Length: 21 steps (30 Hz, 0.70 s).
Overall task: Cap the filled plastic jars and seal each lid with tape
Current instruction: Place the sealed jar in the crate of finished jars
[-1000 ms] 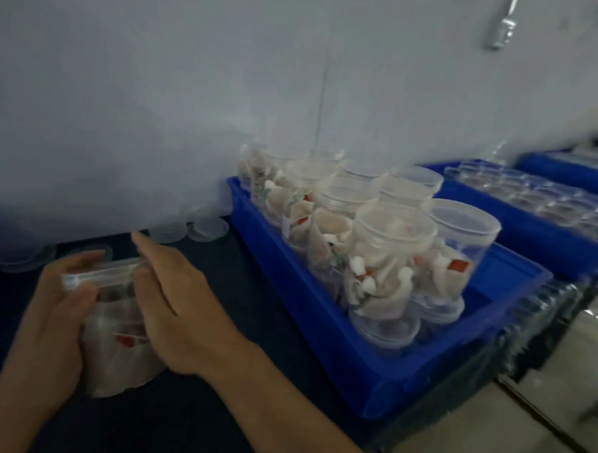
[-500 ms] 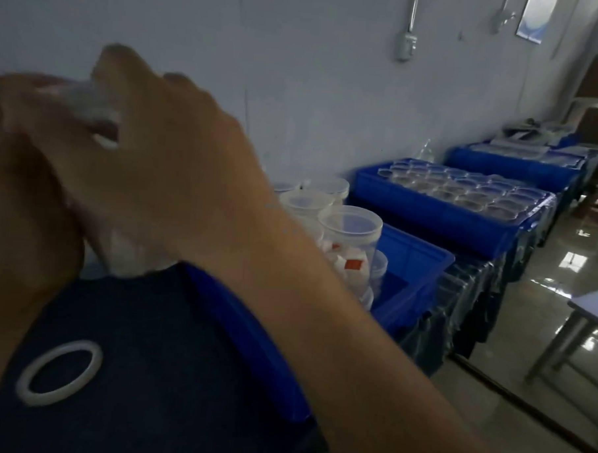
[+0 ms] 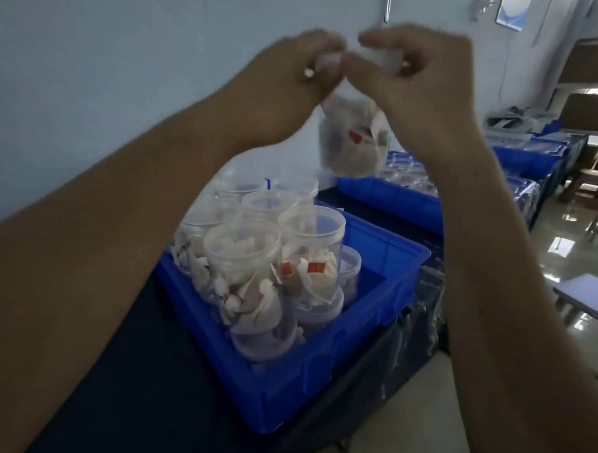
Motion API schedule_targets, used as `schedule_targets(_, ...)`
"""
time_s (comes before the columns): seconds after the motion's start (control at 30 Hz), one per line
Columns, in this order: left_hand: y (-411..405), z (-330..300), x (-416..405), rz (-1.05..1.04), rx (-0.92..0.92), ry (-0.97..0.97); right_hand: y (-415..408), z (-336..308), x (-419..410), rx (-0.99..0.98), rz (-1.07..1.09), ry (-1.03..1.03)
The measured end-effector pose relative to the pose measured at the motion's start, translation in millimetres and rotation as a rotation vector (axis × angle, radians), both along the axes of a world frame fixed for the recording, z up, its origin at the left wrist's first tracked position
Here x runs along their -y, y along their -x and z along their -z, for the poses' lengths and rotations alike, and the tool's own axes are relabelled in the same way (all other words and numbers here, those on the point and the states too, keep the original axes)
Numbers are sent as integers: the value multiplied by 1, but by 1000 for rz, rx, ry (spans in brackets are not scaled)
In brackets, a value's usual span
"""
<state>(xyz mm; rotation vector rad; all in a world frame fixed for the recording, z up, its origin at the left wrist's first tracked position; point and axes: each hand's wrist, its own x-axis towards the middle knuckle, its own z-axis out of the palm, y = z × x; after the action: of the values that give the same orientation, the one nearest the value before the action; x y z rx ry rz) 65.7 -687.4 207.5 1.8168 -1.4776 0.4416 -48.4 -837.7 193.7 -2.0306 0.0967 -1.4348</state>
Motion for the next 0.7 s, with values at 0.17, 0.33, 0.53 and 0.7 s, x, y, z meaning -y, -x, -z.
schedule_targets(0.17,-8,30,37,-137,45,-261,-6,63,26,-142,69,-115)
schedule_targets(0.33,-14,51,46,-254,-63,-526,-23,116,34,-265,-16,-184)
schedule_targets(0.53,-15,69,40,-335,-123,-666,-35,149,30,-341,-143,-253)
schedule_targets(0.7,-13,78,38,-345,-72,-641,-35,161,29,-305,-220,-287)
